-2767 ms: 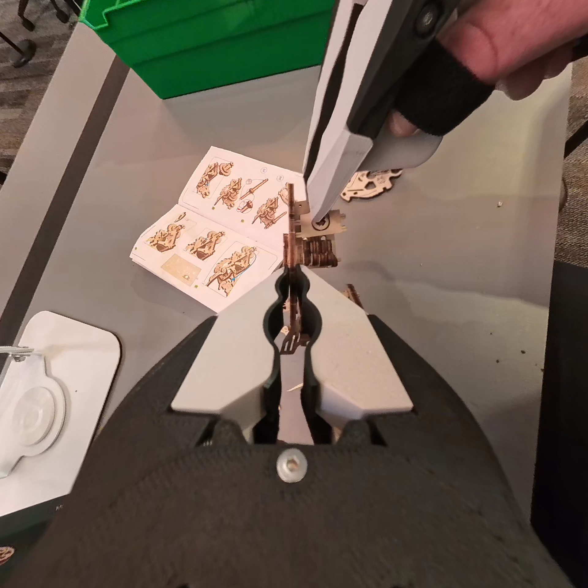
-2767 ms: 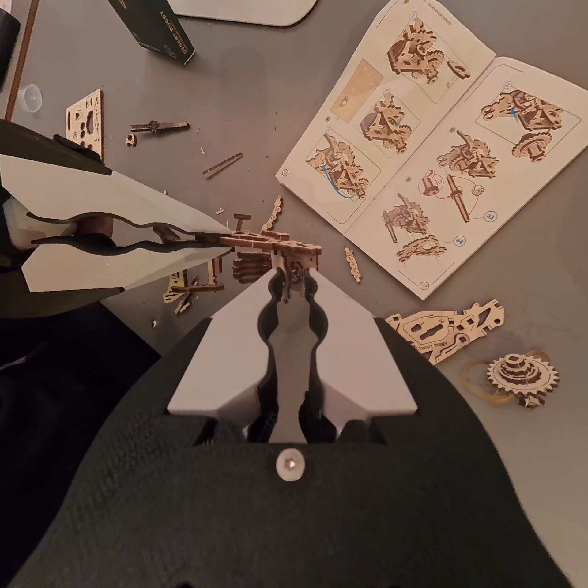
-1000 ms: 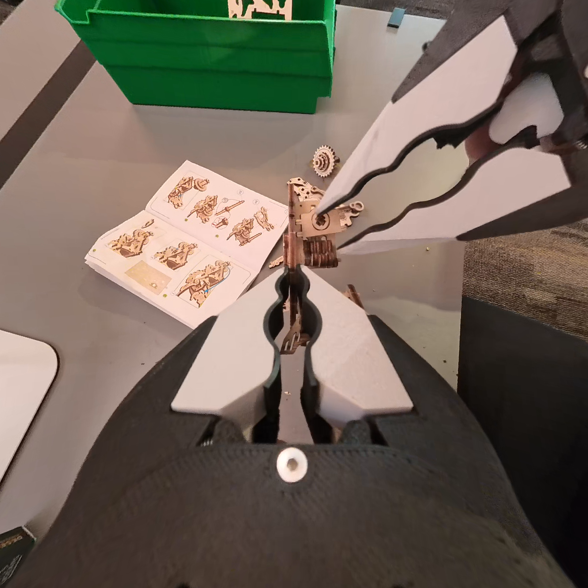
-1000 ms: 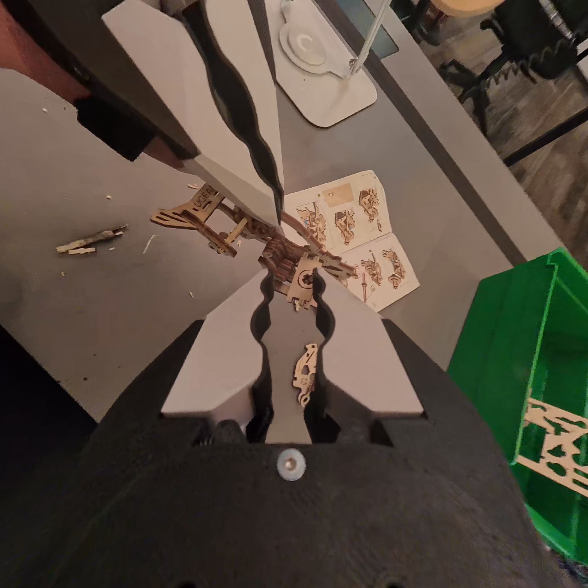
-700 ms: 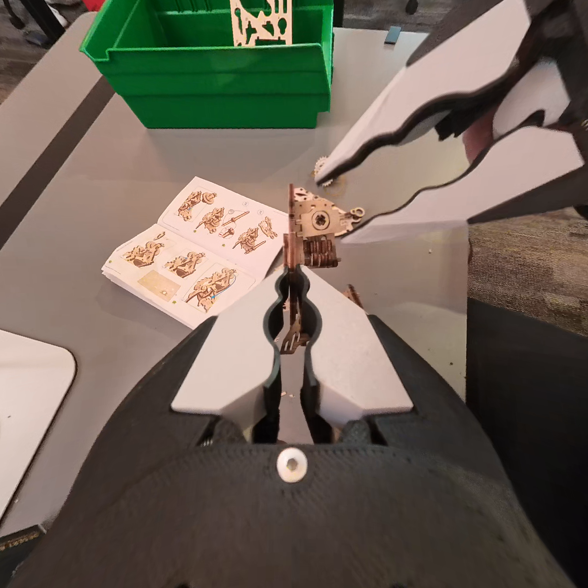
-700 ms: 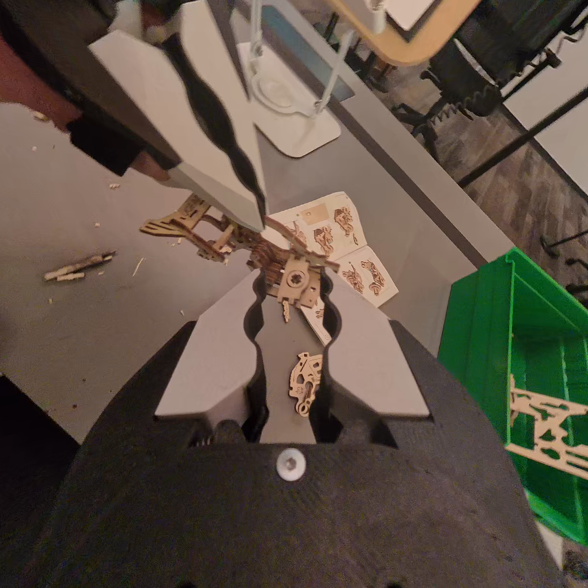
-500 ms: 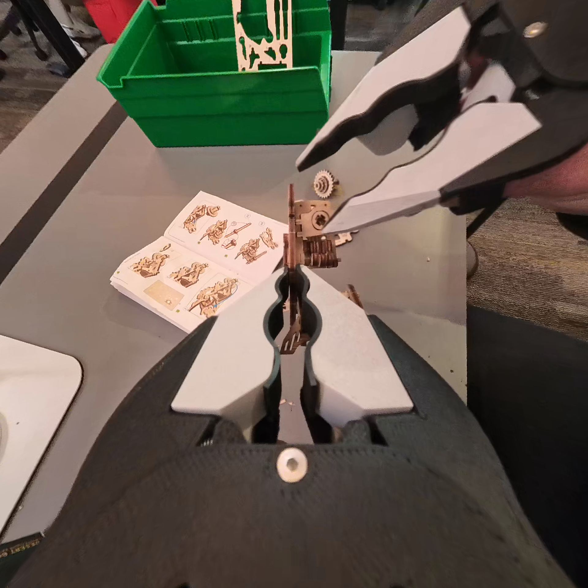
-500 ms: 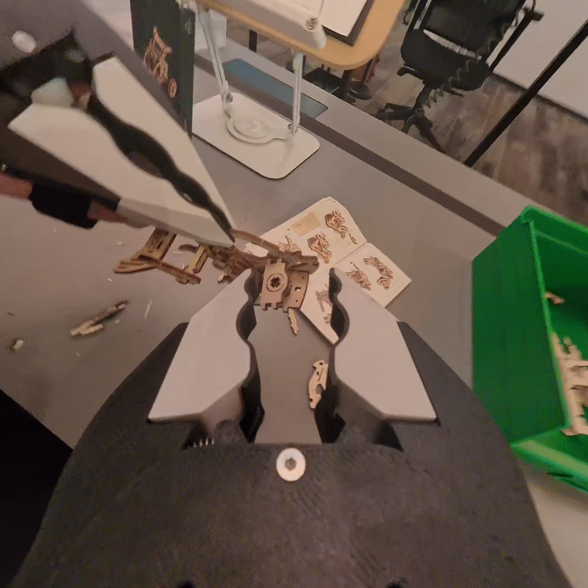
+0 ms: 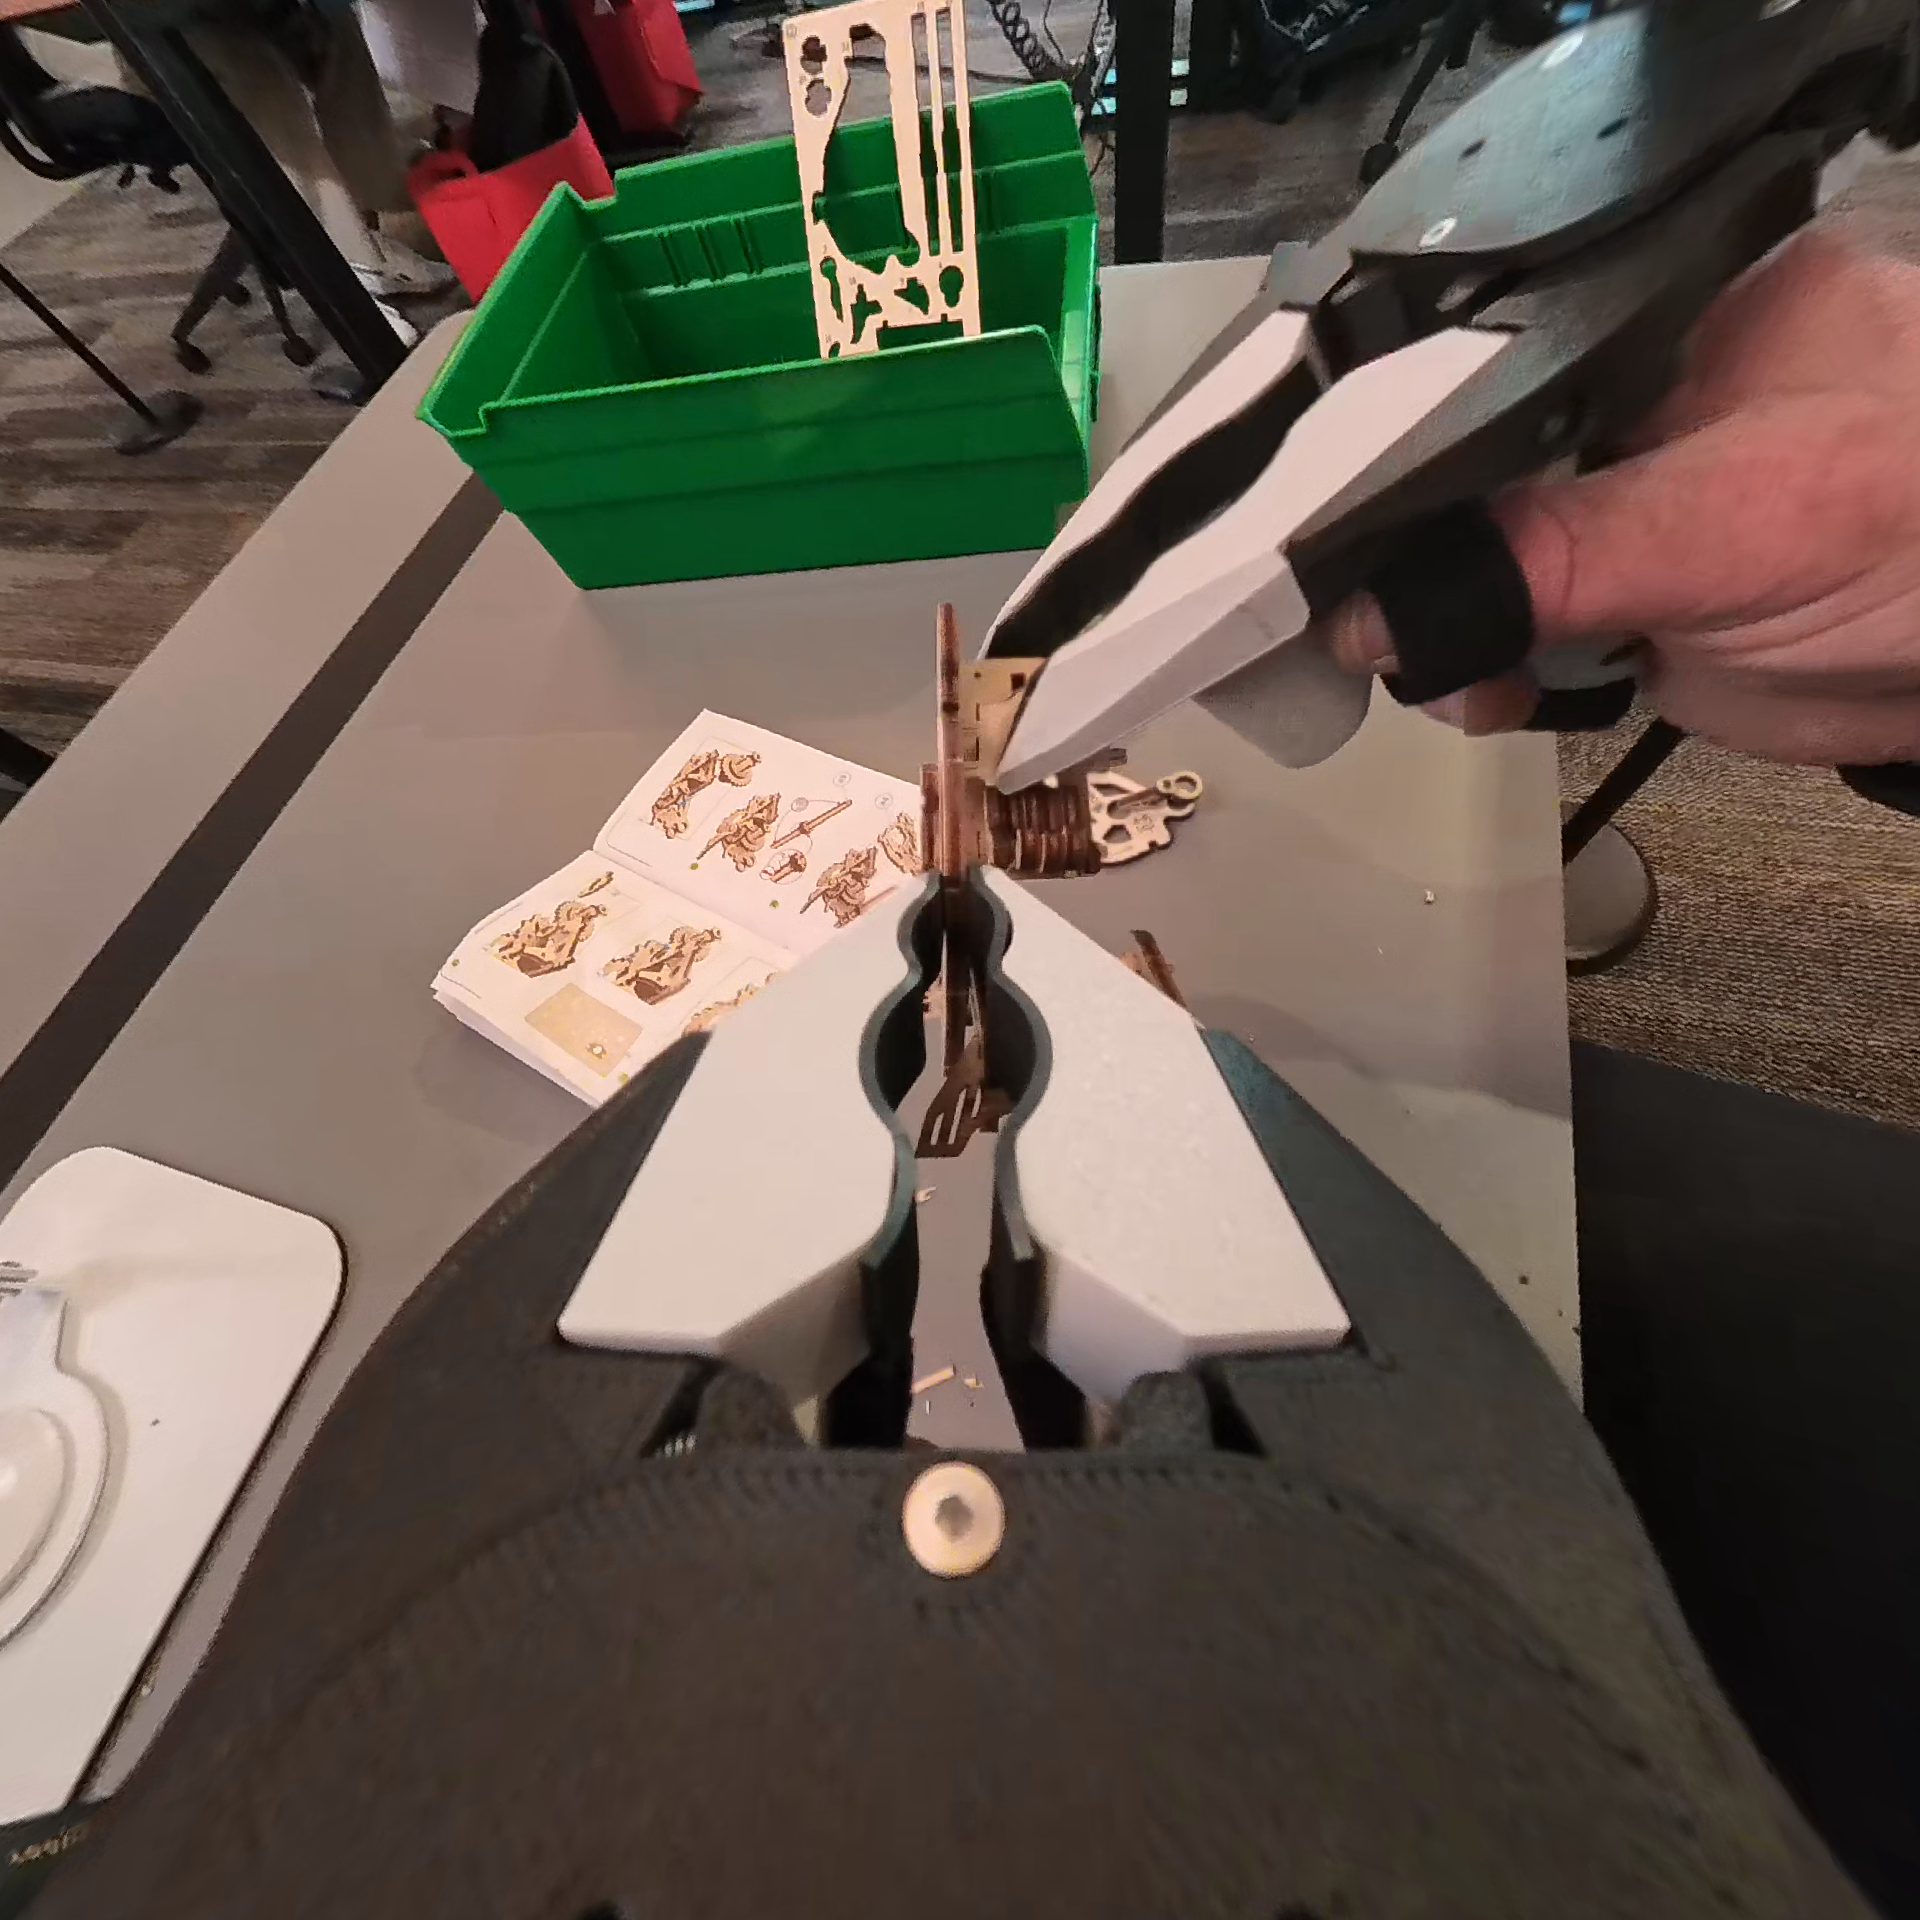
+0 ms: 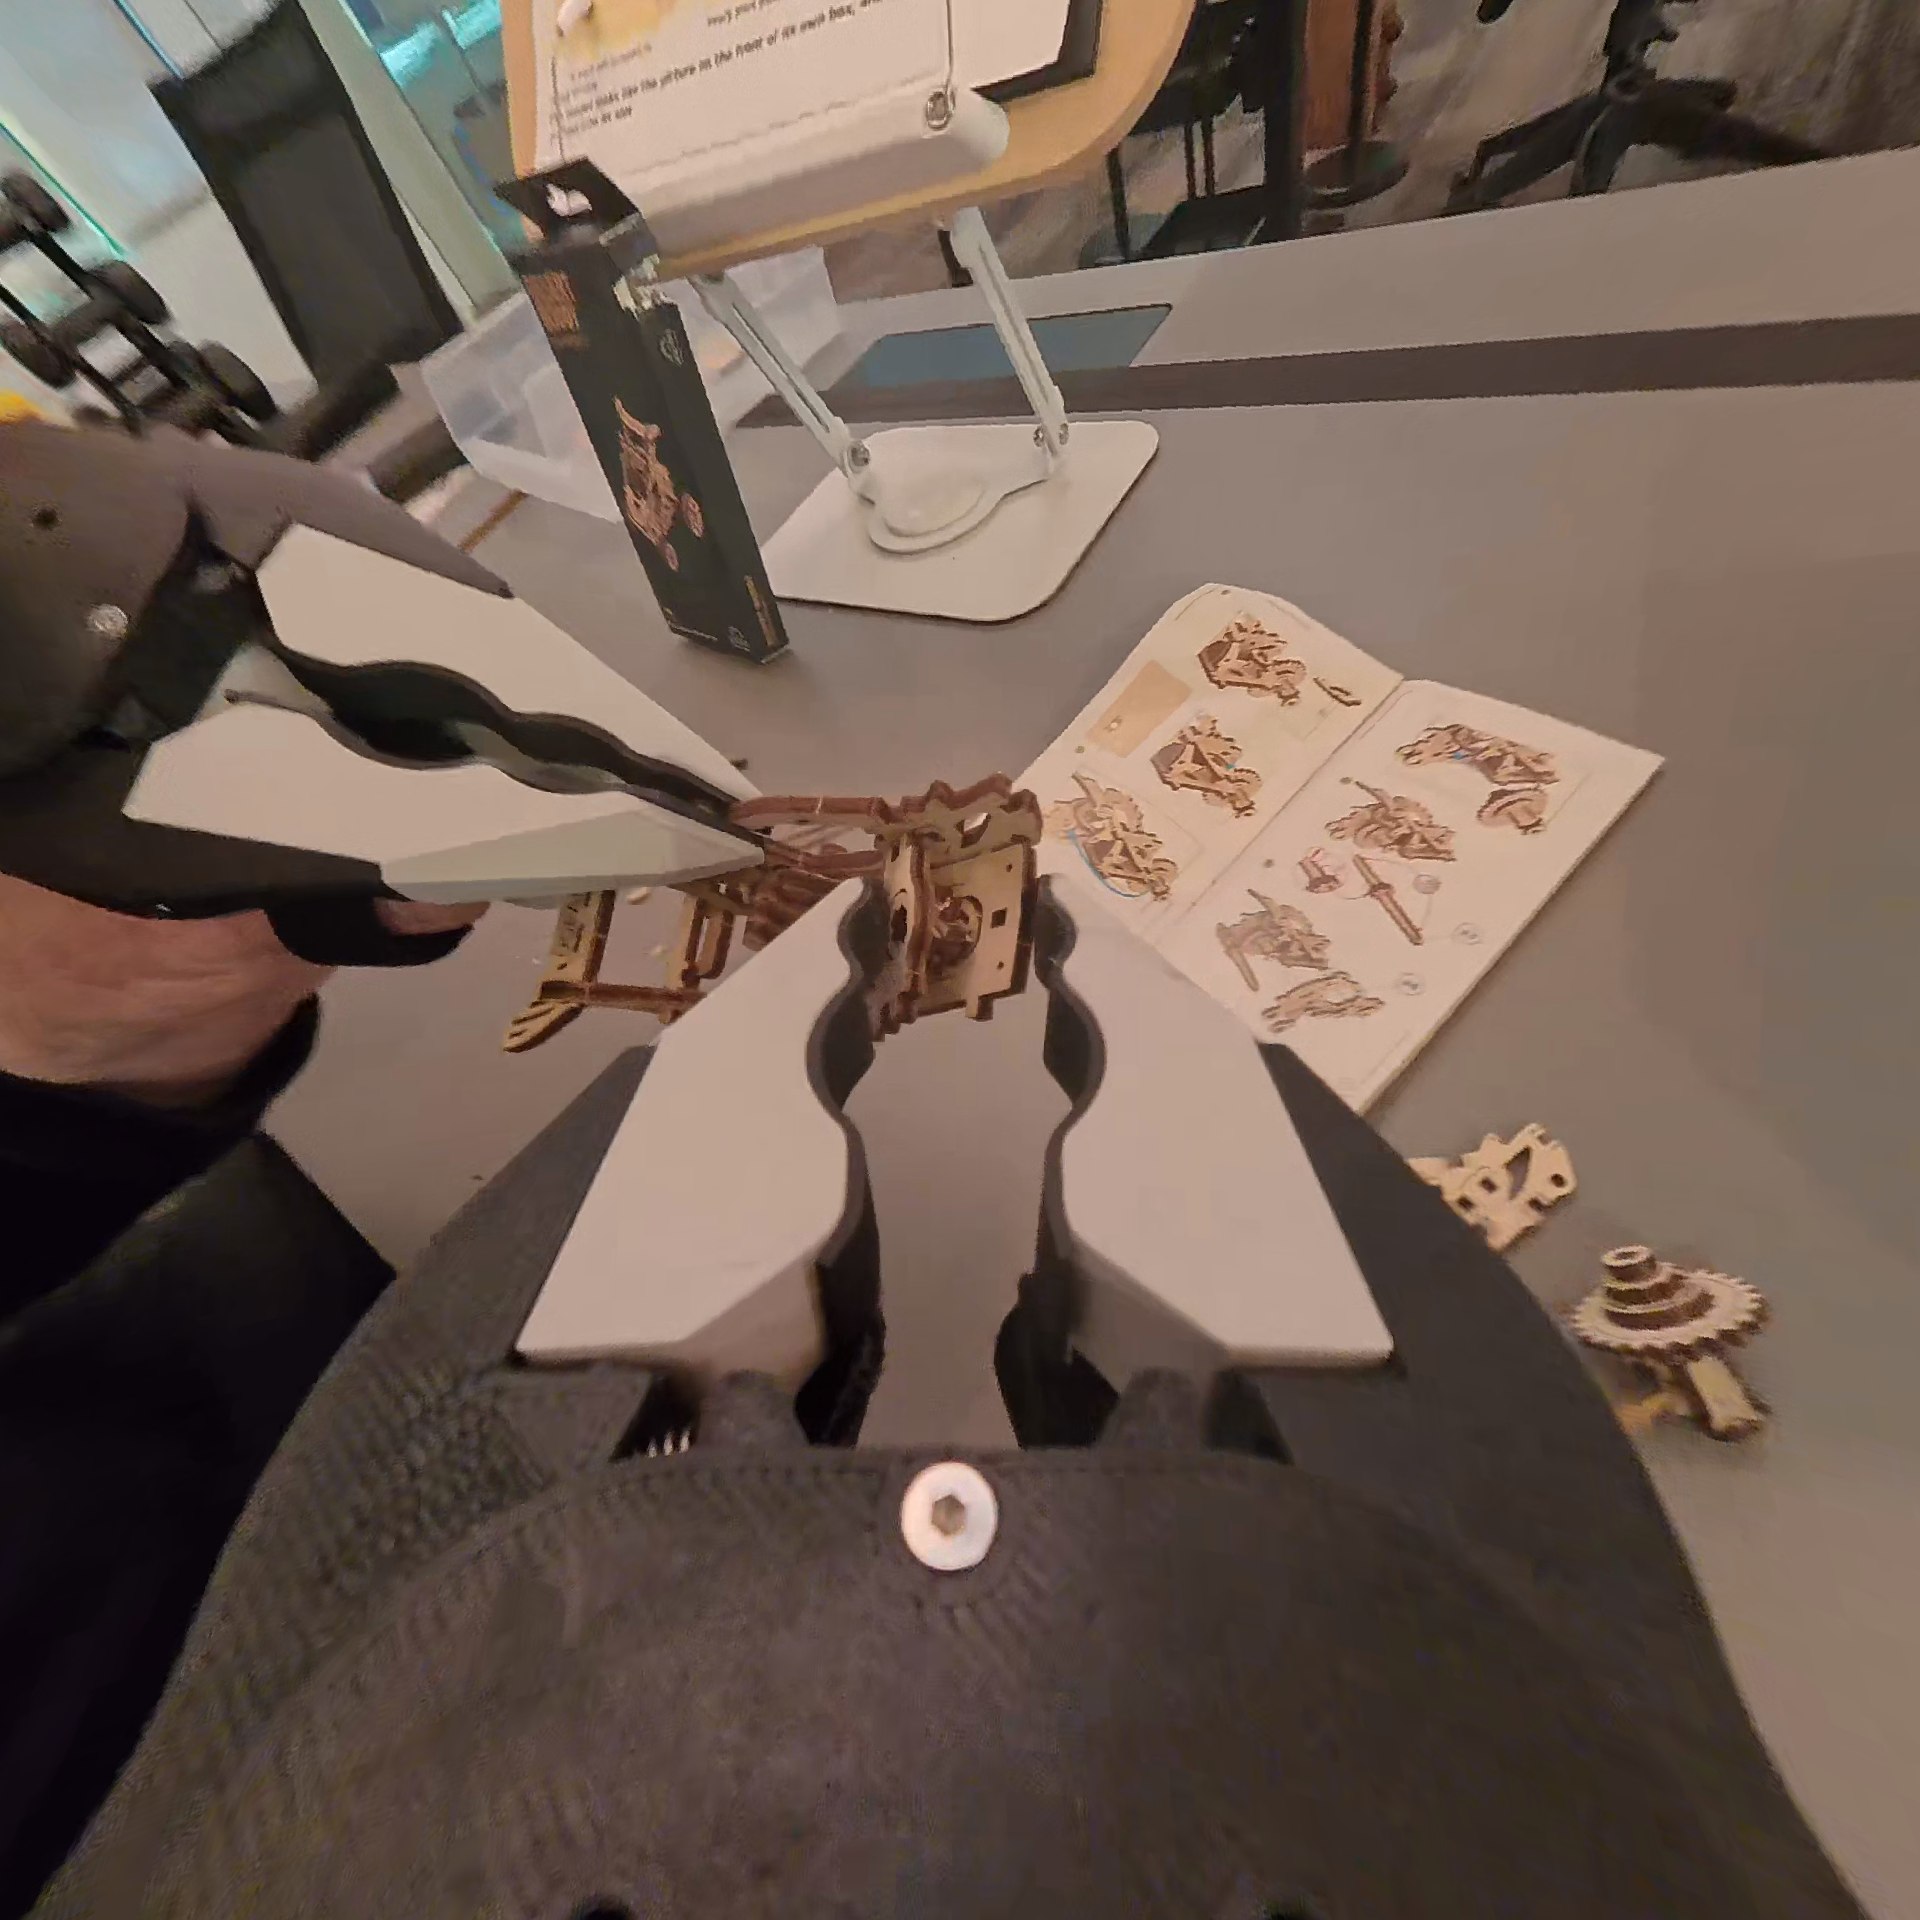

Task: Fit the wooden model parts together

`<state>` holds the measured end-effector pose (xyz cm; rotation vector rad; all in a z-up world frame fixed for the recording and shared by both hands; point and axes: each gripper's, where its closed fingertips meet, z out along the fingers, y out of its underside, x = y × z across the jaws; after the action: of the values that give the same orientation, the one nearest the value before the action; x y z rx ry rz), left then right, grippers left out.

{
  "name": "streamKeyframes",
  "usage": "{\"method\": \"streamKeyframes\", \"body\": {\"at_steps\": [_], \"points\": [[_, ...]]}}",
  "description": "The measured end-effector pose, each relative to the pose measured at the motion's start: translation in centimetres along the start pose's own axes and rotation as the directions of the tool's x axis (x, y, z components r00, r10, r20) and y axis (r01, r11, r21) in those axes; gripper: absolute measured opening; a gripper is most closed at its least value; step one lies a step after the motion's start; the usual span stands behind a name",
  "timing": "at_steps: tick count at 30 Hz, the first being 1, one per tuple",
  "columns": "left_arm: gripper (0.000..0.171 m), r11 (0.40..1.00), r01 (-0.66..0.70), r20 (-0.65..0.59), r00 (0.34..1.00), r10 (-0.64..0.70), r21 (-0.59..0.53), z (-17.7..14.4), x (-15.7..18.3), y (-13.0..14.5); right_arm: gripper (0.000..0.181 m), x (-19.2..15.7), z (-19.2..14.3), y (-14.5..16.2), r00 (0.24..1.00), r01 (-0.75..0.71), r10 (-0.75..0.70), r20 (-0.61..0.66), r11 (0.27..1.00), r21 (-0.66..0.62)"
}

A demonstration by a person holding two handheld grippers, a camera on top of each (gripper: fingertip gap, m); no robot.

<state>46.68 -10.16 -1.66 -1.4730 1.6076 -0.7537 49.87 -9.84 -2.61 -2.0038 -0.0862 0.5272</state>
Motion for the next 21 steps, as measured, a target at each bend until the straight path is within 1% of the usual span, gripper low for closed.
{"method": "streamKeyframes", "body": {"at_steps": [4,7,11,21], "points": [[0.001,1.0,0.002,0.007,1.0,-0.002,0.03,-0.1,0.0,-0.5,0.023,-0.2,-0.2,-0.3,0.991,-0.107,0.104,0.084,0.993,0.043],[0.001,0.999,-0.004,0.013,1.0,0.003,0.039,0.0,0.1,-0.6,0.022,-0.1,-0.3,-0.4,0.986,-0.132,0.126,0.105,0.99,0.051],[0.001,0.997,0.018,-0.005,1.0,-0.017,0.073,-0.2,0.2,-1.1,0.021,-0.2,-0.6,-0.8,0.965,-0.206,0.191,0.179,0.976,0.069],[0.002,0.99,0.028,-0.017,1.0,-0.026,0.137,-0.4,0.4,-2.0,0.018,-0.5,-1.1,-1.5,0.926,-0.287,0.255,0.277,0.954,0.082]]}}
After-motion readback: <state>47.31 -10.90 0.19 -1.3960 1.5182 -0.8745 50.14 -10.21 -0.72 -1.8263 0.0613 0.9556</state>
